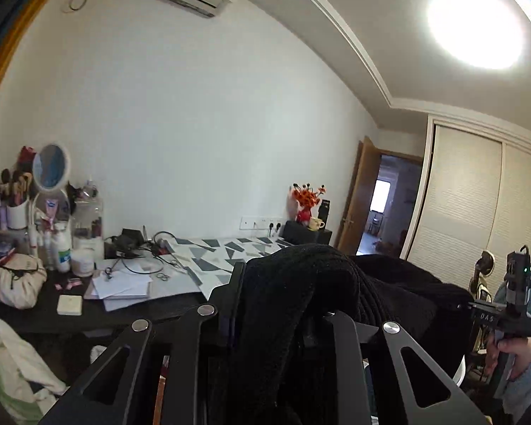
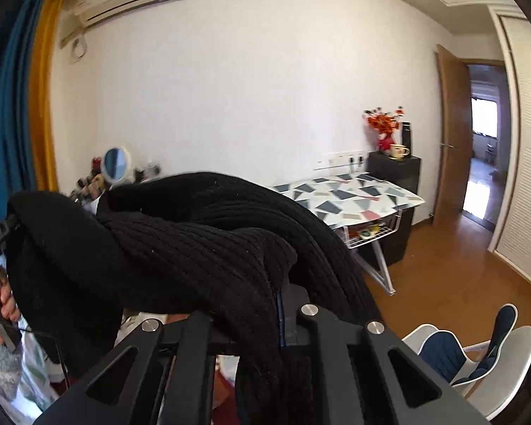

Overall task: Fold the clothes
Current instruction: 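Carry the black garment with both grippers toward the patterned table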

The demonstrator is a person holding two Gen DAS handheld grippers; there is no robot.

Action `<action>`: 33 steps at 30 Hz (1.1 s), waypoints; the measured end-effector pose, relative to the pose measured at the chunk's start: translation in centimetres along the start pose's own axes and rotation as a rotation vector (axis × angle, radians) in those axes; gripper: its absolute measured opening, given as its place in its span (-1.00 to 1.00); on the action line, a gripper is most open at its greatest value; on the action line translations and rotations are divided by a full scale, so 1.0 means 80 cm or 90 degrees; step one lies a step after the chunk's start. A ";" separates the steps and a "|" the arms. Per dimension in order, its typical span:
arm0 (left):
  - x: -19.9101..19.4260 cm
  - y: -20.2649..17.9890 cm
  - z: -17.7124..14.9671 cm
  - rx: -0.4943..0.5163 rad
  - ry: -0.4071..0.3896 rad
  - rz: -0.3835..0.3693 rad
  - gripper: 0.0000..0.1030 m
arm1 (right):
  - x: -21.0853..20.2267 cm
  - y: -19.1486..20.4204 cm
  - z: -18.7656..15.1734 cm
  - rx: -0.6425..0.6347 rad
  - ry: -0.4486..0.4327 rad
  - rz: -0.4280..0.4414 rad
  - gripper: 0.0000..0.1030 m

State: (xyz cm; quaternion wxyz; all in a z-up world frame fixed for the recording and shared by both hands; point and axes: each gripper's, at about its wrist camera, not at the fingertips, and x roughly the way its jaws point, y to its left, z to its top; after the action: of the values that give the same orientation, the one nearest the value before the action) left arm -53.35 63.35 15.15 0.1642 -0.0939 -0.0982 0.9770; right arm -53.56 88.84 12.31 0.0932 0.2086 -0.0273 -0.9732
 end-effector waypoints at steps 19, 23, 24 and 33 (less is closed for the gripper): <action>0.317 -0.046 0.030 -0.028 0.019 0.033 -0.60 | 0.245 -0.257 0.118 0.022 0.000 0.018 -0.81; 0.367 -0.057 0.044 -0.018 0.032 0.037 -0.60 | 0.298 -0.301 0.138 0.043 -0.001 0.032 -0.81; 0.376 -0.059 0.049 -0.012 0.036 0.039 -0.60 | 0.311 -0.312 0.142 0.050 -0.001 0.036 -0.81; 0.433 -0.076 0.079 0.019 0.032 0.084 -0.60 | 0.415 -0.363 0.198 0.109 -0.020 0.100 -0.81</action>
State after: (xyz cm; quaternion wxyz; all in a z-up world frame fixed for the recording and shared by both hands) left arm -85.02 79.73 17.34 0.1031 -0.1223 -0.0730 0.9844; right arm -94.74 111.13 10.80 0.1508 0.1976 -0.1285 -0.9600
